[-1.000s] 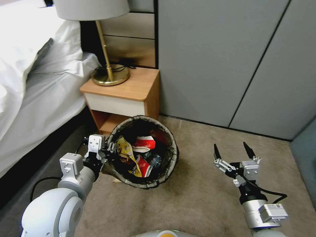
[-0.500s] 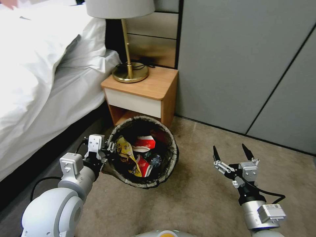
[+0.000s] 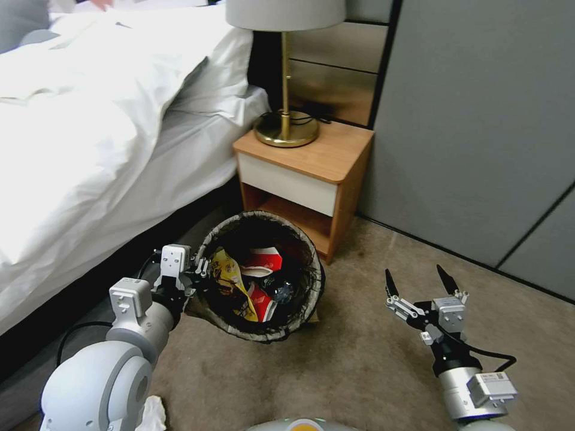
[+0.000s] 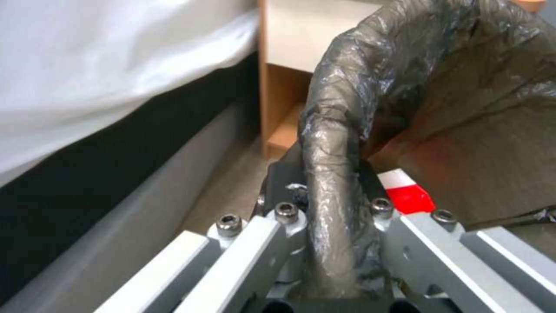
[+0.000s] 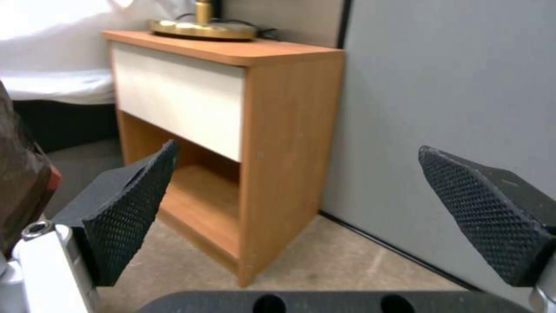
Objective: Pick up the trash bin, then pick up the garbage from the floor and place it into the trash bin.
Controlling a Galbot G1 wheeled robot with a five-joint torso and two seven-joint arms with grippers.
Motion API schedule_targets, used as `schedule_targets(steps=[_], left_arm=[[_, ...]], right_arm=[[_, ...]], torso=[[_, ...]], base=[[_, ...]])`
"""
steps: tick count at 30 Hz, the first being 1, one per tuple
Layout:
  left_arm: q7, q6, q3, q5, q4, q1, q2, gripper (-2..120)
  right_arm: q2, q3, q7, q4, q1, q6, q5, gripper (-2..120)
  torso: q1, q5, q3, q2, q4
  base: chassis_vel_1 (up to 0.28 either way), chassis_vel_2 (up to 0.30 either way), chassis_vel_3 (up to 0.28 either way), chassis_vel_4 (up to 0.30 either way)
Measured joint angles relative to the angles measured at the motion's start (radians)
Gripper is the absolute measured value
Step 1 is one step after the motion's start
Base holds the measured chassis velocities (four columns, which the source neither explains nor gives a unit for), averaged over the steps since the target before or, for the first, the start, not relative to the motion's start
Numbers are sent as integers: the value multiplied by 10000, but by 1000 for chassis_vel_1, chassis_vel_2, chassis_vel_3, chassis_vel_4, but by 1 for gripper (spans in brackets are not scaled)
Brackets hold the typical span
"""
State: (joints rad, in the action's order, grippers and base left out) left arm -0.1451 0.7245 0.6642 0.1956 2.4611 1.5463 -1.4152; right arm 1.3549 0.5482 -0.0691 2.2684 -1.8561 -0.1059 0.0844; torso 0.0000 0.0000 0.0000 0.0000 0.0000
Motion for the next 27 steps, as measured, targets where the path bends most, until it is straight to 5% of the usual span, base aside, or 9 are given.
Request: schedule_targets(steps=[27], left_arm=[[88,-198,-41,17,-97,-16,-30,3]], right_arm=[[-42,-70,215,-467,277,557,283,100]], torso=[[0,-1,0,0,2]], base=[[78,80,81,76]])
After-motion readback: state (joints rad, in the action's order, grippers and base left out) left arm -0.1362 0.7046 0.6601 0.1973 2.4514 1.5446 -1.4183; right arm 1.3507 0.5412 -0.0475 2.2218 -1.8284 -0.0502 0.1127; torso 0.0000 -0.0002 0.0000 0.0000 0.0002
